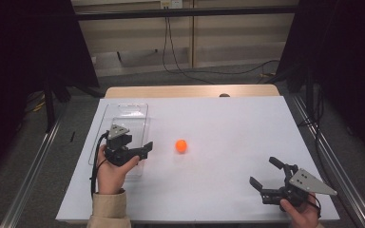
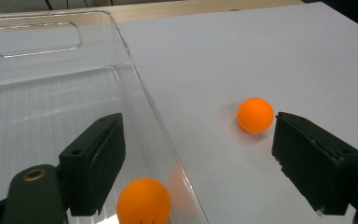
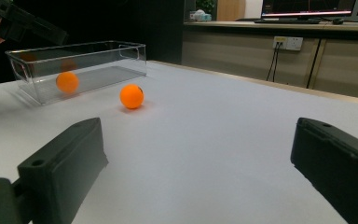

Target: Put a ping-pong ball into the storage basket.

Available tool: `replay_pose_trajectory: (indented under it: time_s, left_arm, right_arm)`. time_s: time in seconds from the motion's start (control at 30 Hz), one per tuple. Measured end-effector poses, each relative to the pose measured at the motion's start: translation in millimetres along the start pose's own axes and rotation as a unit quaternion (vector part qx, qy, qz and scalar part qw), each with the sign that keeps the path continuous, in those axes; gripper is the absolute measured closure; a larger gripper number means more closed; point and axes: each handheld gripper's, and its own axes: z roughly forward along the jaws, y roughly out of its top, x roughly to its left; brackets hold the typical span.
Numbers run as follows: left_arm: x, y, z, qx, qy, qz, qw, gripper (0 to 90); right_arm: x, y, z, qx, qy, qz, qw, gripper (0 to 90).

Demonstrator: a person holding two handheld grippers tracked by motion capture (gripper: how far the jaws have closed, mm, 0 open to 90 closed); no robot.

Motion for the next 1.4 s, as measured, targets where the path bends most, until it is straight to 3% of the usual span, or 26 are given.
replay_pose_trajectory:
  time_s: [0.5, 1.4]
  left_arm:
    - [-7.1, 0.6, 5.0, 0.003, -0.007, 0.005, 1.0, 12.0]
    - [-17.6, 2.4, 9.4, 0.001, -0.026, 0.014, 0.9996, 11.6]
  right_arm:
    - [0.2, -0.1, 0.1, 0.0, 0.0, 0.001, 1.0, 2.4]
    - [0.1, -0.2, -0.1, 0.0, 0.0, 0.0, 1.0, 2.4]
